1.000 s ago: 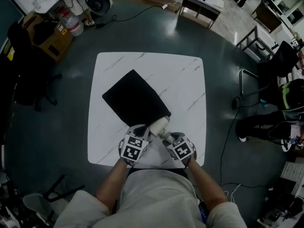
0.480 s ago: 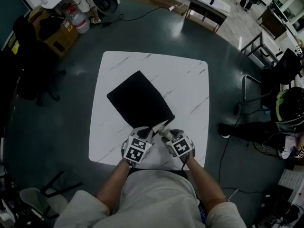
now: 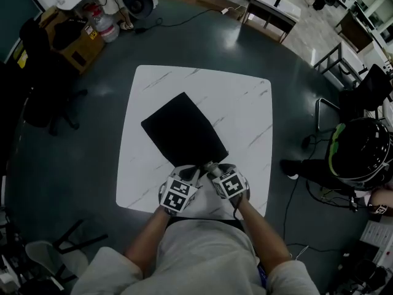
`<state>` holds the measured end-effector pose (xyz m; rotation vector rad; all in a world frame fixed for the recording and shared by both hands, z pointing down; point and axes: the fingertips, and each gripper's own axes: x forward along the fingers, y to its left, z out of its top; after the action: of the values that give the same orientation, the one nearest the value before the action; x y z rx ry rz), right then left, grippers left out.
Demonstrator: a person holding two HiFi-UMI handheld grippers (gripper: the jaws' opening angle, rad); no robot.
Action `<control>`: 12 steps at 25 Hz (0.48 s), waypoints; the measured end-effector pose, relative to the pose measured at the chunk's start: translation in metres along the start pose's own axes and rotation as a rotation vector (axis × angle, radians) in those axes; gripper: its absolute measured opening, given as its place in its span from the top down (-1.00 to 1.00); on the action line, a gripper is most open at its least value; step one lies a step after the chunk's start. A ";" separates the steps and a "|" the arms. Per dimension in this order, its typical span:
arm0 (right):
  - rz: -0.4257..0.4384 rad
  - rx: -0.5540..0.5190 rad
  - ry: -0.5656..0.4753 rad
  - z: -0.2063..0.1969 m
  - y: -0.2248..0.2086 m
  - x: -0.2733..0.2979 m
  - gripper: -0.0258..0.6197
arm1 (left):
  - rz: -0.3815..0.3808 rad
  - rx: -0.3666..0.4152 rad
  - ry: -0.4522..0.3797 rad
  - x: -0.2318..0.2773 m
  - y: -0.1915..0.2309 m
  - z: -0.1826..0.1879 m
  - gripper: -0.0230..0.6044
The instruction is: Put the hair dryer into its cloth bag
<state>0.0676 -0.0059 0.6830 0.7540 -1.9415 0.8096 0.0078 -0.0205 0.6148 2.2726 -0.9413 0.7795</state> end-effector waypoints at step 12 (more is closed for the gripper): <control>-0.012 0.017 -0.006 0.010 0.001 0.009 0.21 | -0.020 -0.016 -0.014 -0.005 -0.004 -0.003 0.87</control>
<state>0.0574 -0.0150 0.6869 0.7787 -1.9362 0.8176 0.0070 -0.0145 0.6123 2.2731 -0.9263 0.7459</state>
